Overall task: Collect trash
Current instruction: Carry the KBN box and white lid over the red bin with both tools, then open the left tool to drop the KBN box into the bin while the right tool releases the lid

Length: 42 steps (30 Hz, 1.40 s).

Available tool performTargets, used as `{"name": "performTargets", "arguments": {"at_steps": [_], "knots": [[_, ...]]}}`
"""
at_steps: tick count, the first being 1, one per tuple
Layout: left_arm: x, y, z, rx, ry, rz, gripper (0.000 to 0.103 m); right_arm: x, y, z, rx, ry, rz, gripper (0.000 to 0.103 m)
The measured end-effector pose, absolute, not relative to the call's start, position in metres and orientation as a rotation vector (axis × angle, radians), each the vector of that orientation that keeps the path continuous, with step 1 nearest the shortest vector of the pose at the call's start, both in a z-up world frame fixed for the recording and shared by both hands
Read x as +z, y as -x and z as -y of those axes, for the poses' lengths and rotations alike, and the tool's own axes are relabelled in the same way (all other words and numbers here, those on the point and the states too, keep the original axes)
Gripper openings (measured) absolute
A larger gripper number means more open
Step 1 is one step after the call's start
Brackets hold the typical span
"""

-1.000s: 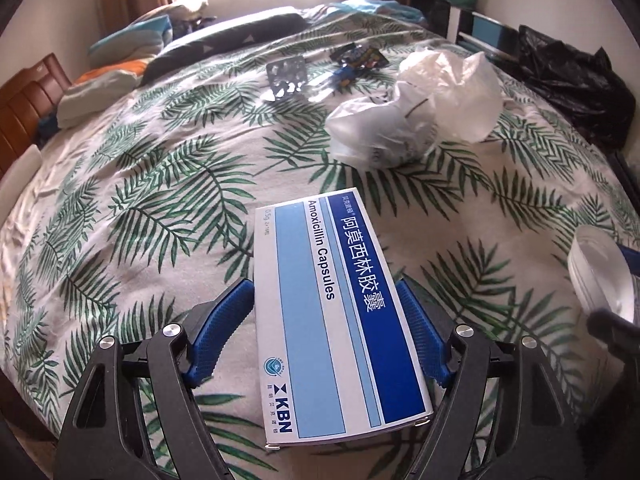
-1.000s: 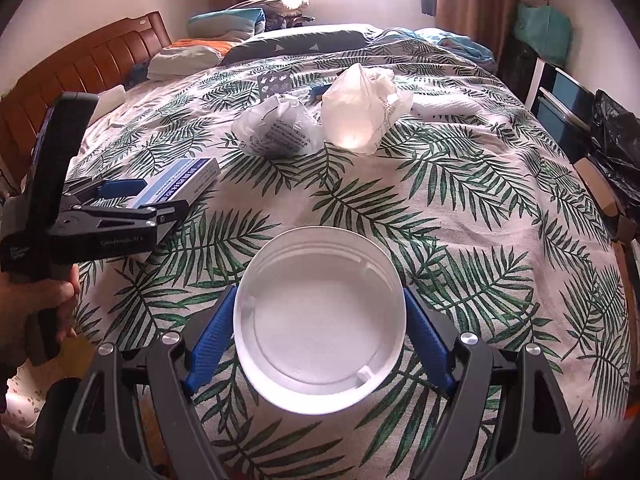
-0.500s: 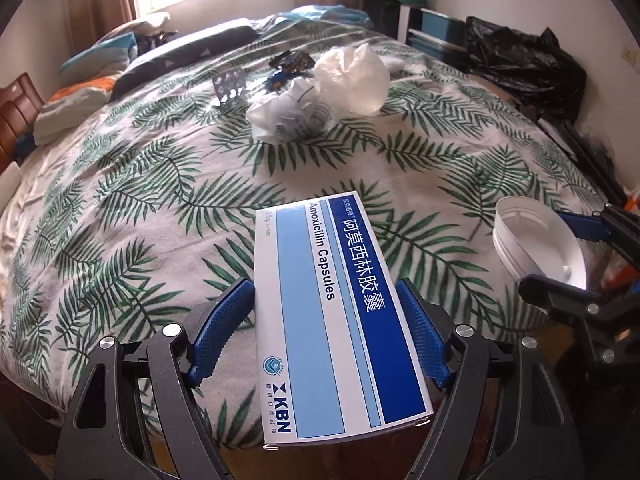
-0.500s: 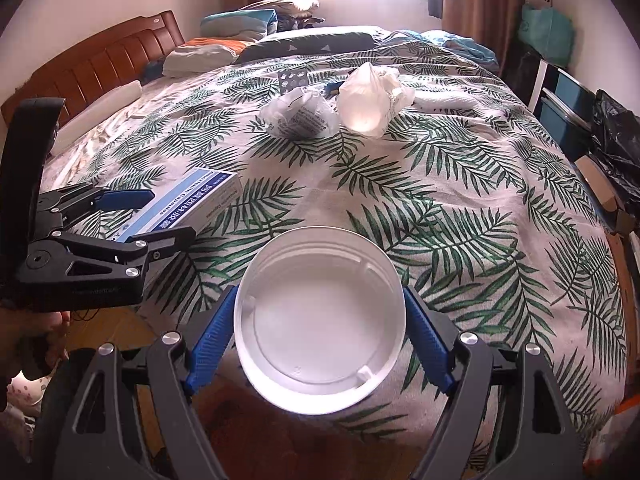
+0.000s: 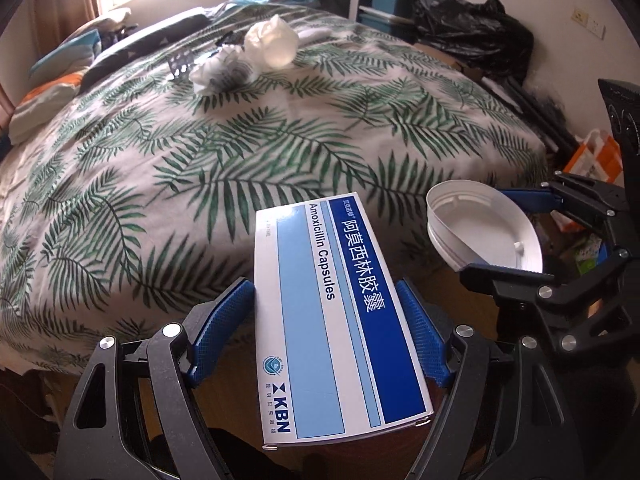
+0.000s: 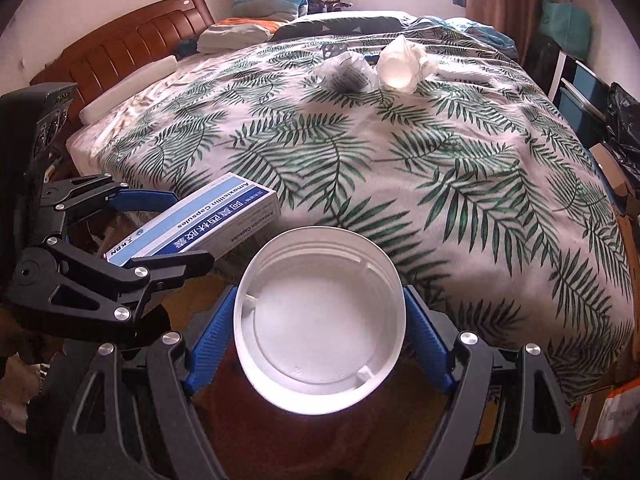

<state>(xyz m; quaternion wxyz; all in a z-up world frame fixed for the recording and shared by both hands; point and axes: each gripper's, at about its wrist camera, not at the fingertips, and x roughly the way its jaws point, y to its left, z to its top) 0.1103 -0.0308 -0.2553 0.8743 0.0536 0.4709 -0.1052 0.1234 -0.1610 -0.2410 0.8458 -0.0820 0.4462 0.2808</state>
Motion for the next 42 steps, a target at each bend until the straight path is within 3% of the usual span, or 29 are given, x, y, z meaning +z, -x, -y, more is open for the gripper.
{"name": "performTargets", "arguments": {"at_steps": [15,24,30,34,42], "knots": [[-0.379,-0.090,0.049,-0.255,-0.151,-1.270,0.076,-0.350,-0.098,0.165,0.598,0.246,-1.181,0.080],[-0.441,-0.103,0.051,-0.269,-0.177,-1.423,0.077,-0.385,-0.103,0.164,0.601,0.243,-1.272,0.080],[-0.461,-0.112,0.051,-0.269,-0.181,-1.481,0.081,-0.397,-0.107,0.159,0.604,0.241,-1.307,0.080],[-0.466,-0.113,0.049,-0.256,-0.195,-1.497,0.094,-0.401,-0.108,0.159,0.605,0.238,-1.322,0.080],[-0.451,-0.122,0.022,-0.116,-0.161,-1.469,0.095,-0.425,-0.110,0.149,0.640,0.277,-1.377,0.080]]}}
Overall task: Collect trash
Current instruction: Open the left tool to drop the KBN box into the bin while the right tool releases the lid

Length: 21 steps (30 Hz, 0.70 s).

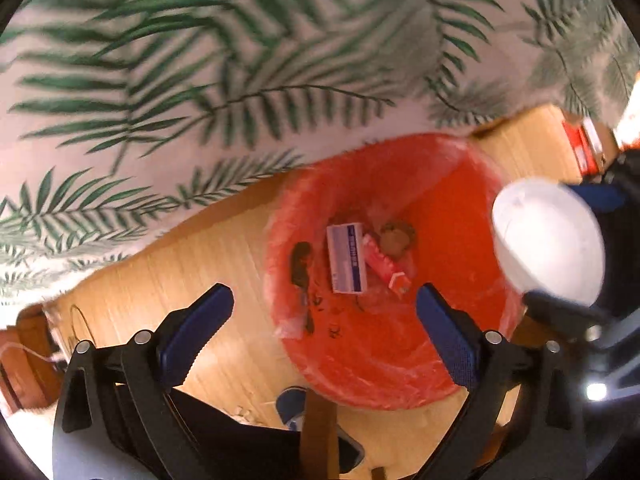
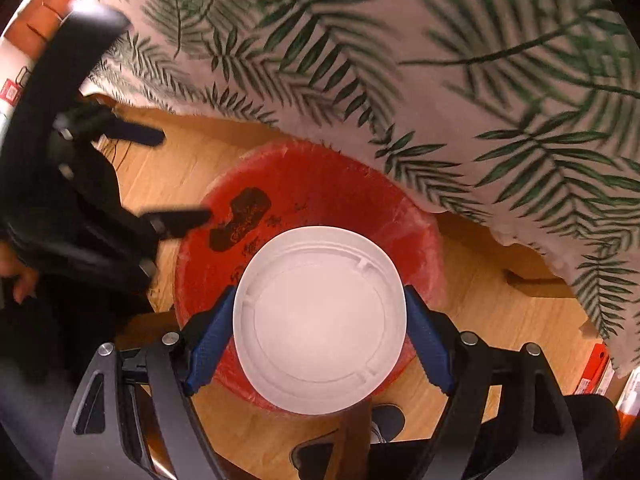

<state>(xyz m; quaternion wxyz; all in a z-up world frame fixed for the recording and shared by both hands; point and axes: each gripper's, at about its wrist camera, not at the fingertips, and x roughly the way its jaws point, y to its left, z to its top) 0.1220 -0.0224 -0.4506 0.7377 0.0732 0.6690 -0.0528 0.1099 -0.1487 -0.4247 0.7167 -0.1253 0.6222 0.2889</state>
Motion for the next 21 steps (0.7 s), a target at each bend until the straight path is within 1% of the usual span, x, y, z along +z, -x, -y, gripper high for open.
{"name": "performTargets", "arguments": {"at_steps": [5,15,17,19,21], "knots": [[-0.448,-0.126,0.008,-0.086,-0.120,-1.466,0.095,-0.439,-0.109,0.133,0.665,0.320,-1.388,0.081],[-0.447,-0.130,0.002,-0.068,-0.088,-1.462,0.095,-0.457,-0.110,0.114,0.683,0.346,-1.416,0.085],[-0.447,-0.130,0.002,-0.066,-0.086,-1.461,0.095,-0.460,-0.111,0.113,0.680,0.344,-1.421,0.094],[-0.446,-0.130,0.001,-0.060,-0.082,-1.458,0.095,-0.461,-0.111,0.115,0.680,0.343,-1.429,0.098],[-0.445,-0.131,0.001,-0.050,-0.081,-1.456,0.095,-0.461,-0.111,0.116,0.677,0.346,-1.433,0.098]]}}
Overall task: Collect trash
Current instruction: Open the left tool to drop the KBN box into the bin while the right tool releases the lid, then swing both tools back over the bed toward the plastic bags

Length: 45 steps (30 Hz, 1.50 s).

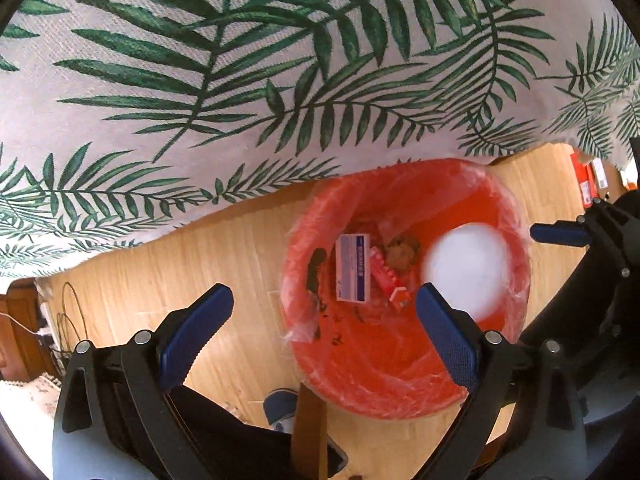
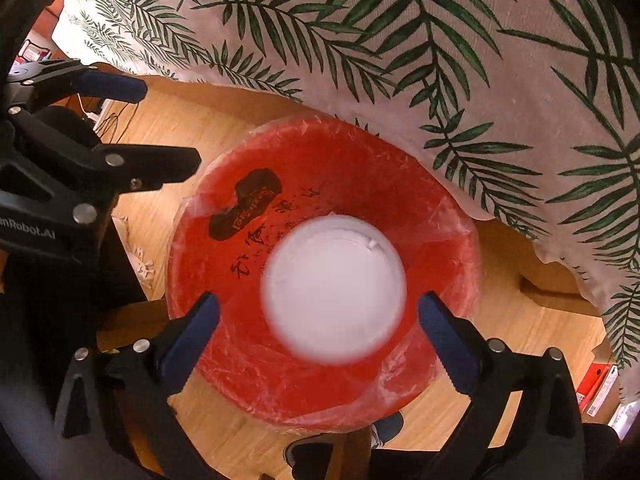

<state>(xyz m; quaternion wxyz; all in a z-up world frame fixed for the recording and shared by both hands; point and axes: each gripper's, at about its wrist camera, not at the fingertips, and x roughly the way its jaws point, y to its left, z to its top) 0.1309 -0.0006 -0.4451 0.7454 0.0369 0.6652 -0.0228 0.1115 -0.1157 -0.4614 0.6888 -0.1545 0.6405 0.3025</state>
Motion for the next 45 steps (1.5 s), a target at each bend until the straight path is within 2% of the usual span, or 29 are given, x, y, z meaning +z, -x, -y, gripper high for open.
{"name": "performTargets", "arguments": {"at_steps": [11,14,20,24,28,37,45], "knots": [[-0.409,-0.125,0.005,-0.053,-0.134,-1.335,0.095,-0.426,-0.115,0.133,0.660,0.246,-1.346,0.098],[-0.377,-0.123,0.006,-0.076,-0.140,-1.284,0.095,-0.382,-0.115,0.144,0.640,0.199,-1.214,0.098],[-0.284,-0.139,0.007,-0.094,-0.156,-1.034,0.097,-0.281,-0.140,0.163,0.544,0.177,-0.955,0.098],[-0.237,-0.171,0.004,-0.079,-0.158,-0.913,0.097,-0.235,-0.178,0.176,0.484,0.113,-0.858,0.098],[-0.212,-0.213,-0.001,-0.040,-0.157,-0.850,0.097,-0.208,-0.220,0.181,0.442,0.052,-0.800,0.098],[-0.196,-0.300,-0.015,0.018,-0.142,-0.800,0.097,-0.169,-0.309,0.161,0.403,0.040,-0.750,0.098],[-0.211,-0.338,-0.025,0.042,-0.100,-0.801,0.097,-0.170,-0.392,0.125,0.367,0.055,-0.754,0.098]]}}
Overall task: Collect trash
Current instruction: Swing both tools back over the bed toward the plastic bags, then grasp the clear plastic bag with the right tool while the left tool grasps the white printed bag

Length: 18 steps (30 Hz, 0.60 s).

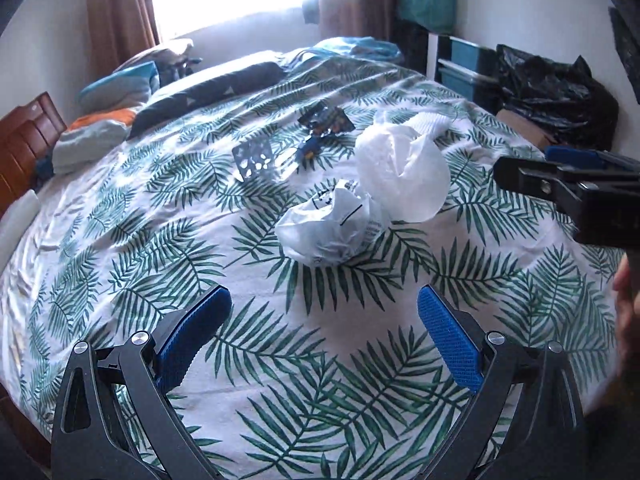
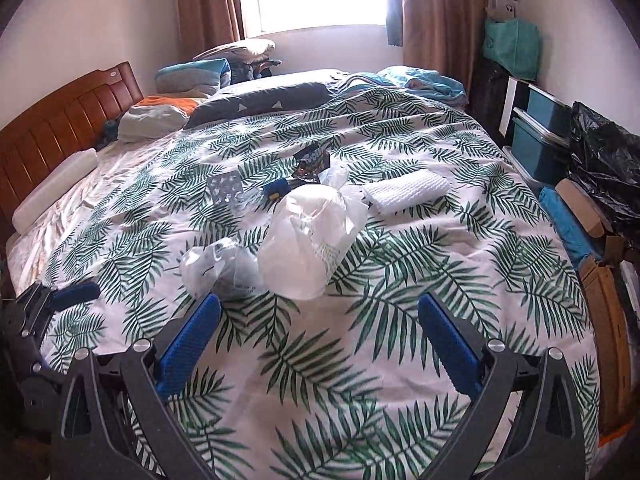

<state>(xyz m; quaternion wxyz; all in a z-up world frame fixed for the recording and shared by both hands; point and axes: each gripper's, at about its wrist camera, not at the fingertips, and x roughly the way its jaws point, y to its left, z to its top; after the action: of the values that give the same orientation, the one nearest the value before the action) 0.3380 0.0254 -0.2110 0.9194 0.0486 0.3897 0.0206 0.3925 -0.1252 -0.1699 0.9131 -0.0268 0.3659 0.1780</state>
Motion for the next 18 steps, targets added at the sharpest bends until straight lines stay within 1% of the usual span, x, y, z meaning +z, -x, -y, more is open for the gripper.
{"name": "performTargets", "arguments": {"at_steps": [6,13,15,16,17,18], "knots": [[-0.217,-0.350,-0.034,0.054,-0.068,-0.800,0.097,-0.190,-0.450,0.091,0.330,0.091,-0.804,0.098],[-0.223,-0.356,-0.045,0.065,-0.055,-0.811,0.097,-0.214,-0.487,0.060,0.304,0.154,-0.826,0.097],[-0.226,-0.358,-0.048,0.064,-0.043,-0.813,0.097,-0.222,-0.497,0.056,0.293,0.167,-0.844,0.094],[-0.227,-0.360,-0.049,0.065,-0.037,-0.812,0.097,-0.227,-0.504,0.055,0.284,0.173,-0.864,0.085],[-0.227,-0.362,-0.049,0.062,-0.032,-0.811,0.097,-0.233,-0.509,0.056,0.284,0.172,-0.885,0.079],[-0.228,-0.365,-0.049,0.060,-0.028,-0.809,0.097,-0.238,-0.513,0.057,0.285,0.169,-0.909,0.077]]}}
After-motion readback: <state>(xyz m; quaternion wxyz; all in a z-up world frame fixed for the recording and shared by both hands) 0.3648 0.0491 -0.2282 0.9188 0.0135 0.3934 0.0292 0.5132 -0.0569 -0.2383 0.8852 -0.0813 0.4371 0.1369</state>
